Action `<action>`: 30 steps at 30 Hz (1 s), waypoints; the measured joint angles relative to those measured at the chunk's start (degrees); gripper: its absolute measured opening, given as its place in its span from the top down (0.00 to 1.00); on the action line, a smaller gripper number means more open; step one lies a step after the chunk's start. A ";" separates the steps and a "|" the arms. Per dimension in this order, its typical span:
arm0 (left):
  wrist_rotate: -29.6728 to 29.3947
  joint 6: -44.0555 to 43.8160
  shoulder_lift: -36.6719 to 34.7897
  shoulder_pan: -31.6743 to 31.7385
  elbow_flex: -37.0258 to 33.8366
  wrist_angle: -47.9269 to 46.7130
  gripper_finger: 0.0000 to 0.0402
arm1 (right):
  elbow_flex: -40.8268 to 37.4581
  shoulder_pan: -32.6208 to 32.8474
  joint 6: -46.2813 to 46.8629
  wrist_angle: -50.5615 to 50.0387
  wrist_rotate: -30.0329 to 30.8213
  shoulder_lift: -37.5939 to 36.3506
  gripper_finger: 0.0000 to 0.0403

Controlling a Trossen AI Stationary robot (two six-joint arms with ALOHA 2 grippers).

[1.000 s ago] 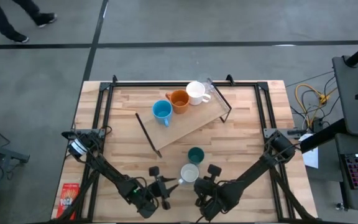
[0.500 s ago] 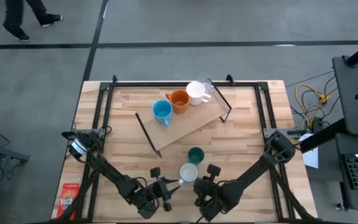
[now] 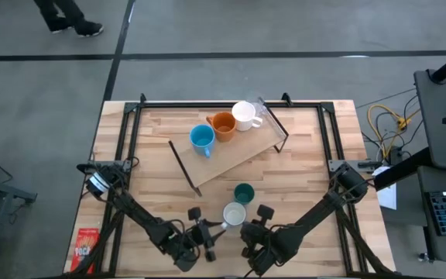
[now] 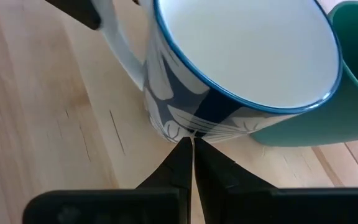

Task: Stack small to large cups/mugs on shelf
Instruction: Put the blue patterned mug on the shelf

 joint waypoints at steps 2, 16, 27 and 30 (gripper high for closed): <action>-0.33 -0.16 0.00 0.28 -0.07 -0.27 0.73 | 0.00 0.00 -0.64 0.66 0.05 0.00 0.98; -1.78 -3.15 0.00 0.42 -0.70 -4.79 0.96 | 0.00 0.00 -1.08 1.48 0.13 0.00 0.98; 0.95 -1.92 -0.02 0.11 0.87 -4.76 1.00 | -0.06 0.00 -1.52 2.00 0.17 0.00 0.98; 2.63 -0.73 -0.02 -0.18 1.74 -4.77 1.00 | -0.13 0.00 -1.50 2.02 0.17 0.00 0.98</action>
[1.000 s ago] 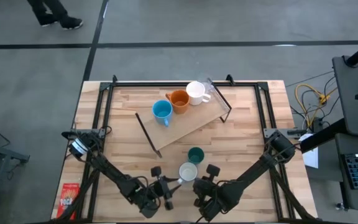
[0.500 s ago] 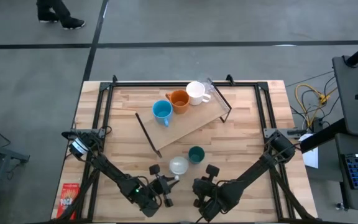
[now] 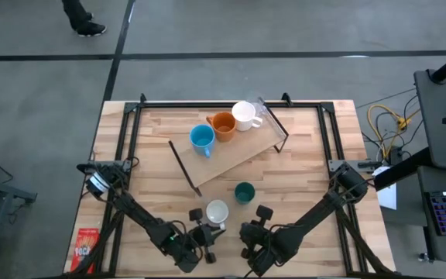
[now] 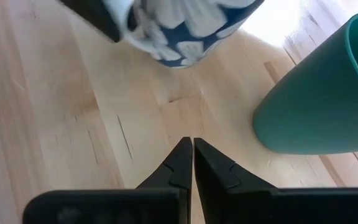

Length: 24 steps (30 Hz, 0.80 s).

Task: Stack small to large cups/mugs on shelf
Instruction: Put the blue patterned mug on the shelf

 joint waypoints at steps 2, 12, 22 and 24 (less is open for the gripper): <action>1.03 0.72 0.02 -0.44 0.60 -0.02 1.00 | 0.00 0.00 -0.02 0.03 0.00 0.00 0.98; 6.16 7.75 0.04 -4.64 4.87 0.46 1.00 | -0.04 0.11 0.00 0.02 0.02 0.00 0.98; 5.79 10.36 -0.11 -5.90 5.32 0.46 0.99 | -0.04 0.13 0.00 0.03 0.02 0.00 0.98; 5.83 11.06 -0.58 -5.90 5.22 0.30 0.99 | -0.04 0.13 0.00 0.03 0.04 0.02 0.98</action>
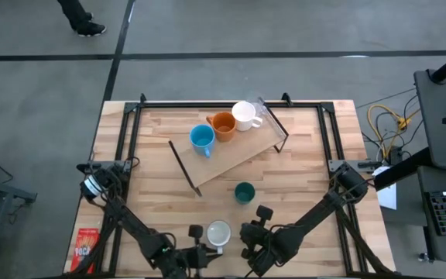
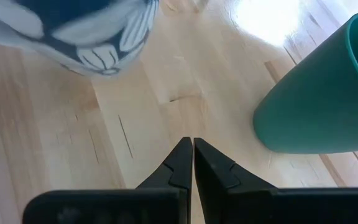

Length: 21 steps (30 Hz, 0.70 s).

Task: Stack small to large cups/mugs on shelf
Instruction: Put the blue patterned mug on the shelf

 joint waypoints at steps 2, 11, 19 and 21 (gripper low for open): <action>-0.02 0.92 -1.06 -0.03 -0.01 -0.01 0.99 | 0.00 0.00 0.00 0.01 0.00 0.00 0.98; -6.32 8.57 -10.69 -1.13 -0.27 -3.73 0.99 | 0.00 0.11 0.02 0.11 0.04 0.00 0.98; -16.60 14.11 -22.31 -1.97 -1.45 -9.31 0.99 | -0.07 0.26 0.02 0.17 0.20 0.00 0.98; -16.78 15.10 -24.77 -1.94 -2.16 -9.77 0.99 | -0.07 0.26 0.02 0.21 0.20 0.00 0.98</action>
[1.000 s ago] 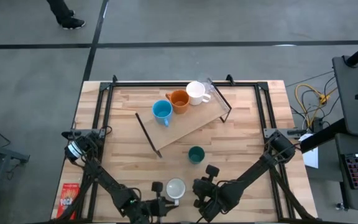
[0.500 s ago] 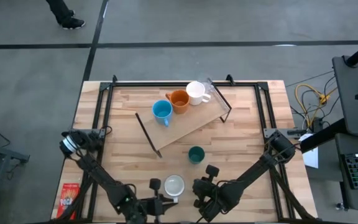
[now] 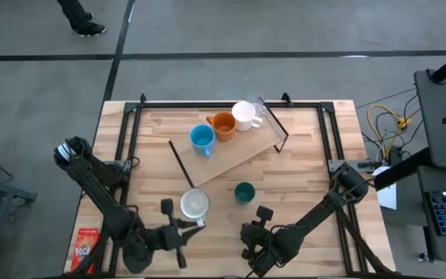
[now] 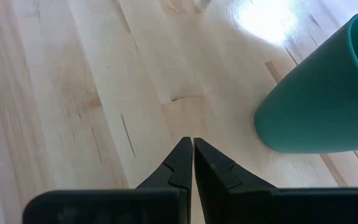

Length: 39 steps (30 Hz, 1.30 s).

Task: Stack small to large cups/mugs on shelf
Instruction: Put the blue patterned mug on the shelf

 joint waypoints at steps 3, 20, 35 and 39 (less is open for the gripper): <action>-1.02 -0.05 -2.86 0.93 -0.17 -3.17 0.99 | 0.00 0.00 0.00 0.09 0.02 0.02 0.98; -3.19 -4.08 -11.82 10.23 -9.29 -1.81 0.99 | 0.00 0.00 -1.05 1.32 0.09 0.04 0.98; -2.96 -9.26 -12.24 11.38 -13.11 -1.92 0.99 | 0.00 0.00 -1.32 1.56 0.09 0.04 0.98; -2.97 -9.26 -12.24 11.38 -13.11 -1.88 0.99 | 0.00 0.02 -1.31 1.59 0.08 0.04 0.98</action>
